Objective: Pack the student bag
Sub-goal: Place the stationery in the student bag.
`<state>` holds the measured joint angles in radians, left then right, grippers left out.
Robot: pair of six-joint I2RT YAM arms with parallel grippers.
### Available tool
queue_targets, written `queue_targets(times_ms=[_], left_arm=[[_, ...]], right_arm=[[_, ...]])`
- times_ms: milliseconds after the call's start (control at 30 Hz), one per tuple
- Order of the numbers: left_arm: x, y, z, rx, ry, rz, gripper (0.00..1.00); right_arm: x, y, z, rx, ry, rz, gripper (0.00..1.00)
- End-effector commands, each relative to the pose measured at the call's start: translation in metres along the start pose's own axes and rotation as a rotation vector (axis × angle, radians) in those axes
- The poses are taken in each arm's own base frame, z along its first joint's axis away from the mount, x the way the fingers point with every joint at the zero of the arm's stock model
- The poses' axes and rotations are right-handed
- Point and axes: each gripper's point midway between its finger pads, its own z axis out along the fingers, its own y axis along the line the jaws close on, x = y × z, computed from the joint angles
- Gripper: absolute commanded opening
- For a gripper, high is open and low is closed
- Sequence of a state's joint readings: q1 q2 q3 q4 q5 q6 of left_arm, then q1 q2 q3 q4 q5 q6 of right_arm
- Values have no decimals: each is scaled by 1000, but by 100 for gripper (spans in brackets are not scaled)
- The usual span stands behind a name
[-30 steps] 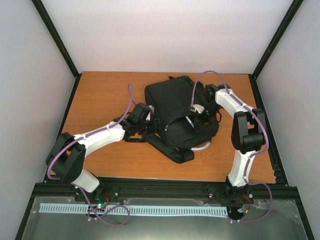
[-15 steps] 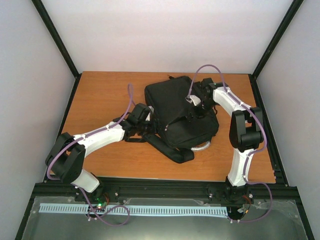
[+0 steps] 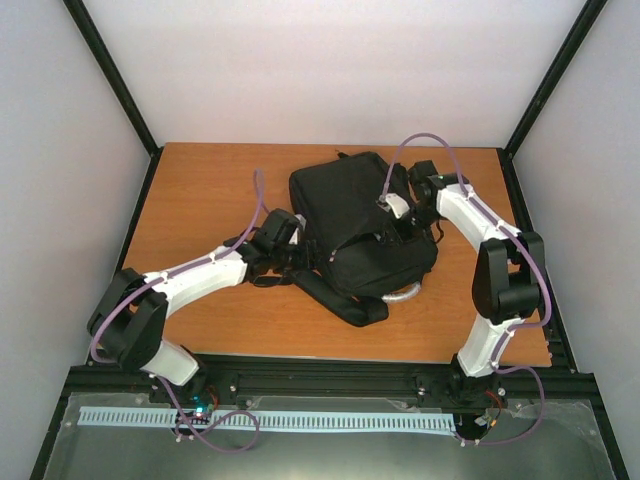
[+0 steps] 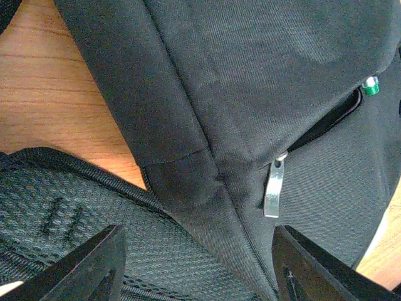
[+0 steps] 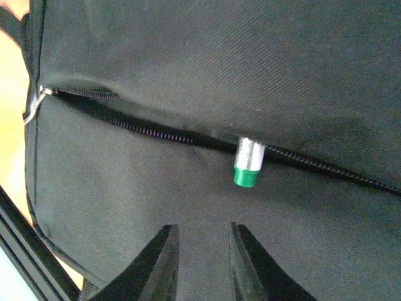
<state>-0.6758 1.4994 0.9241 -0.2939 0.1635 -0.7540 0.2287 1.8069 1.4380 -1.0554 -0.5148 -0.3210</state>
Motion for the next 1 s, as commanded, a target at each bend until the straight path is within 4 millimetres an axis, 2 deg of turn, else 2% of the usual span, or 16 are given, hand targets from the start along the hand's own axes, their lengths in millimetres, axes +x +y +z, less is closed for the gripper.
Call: queue_targets(times_ms=[0,100,233,433,633,800,967], left_arm=[[1,-4,-9,11,-16,26,65],[3,-2,-8,11,-11,18,65],[5,3,-8,-2,-12,7,65],[10,4,-4,5,4,-6,64],[9,5,-8,2,-8,-3,64],[11,8,-7,-2,-4,-5,64],[11,4,-8,18,-7,-13,64]], right_arm=[[5,-2,0,12,-11,-20,16],[4,-7,6,17,-12,-6,8],[-3,-14,17,10,-25,4,3],[-43,-19,21,7,-181,-46,3],[-66,-16,15,3,-313,-80,3],[-60,-8,4,6,-333,-90,3],[-39,-1,-4,34,-294,-115,7]])
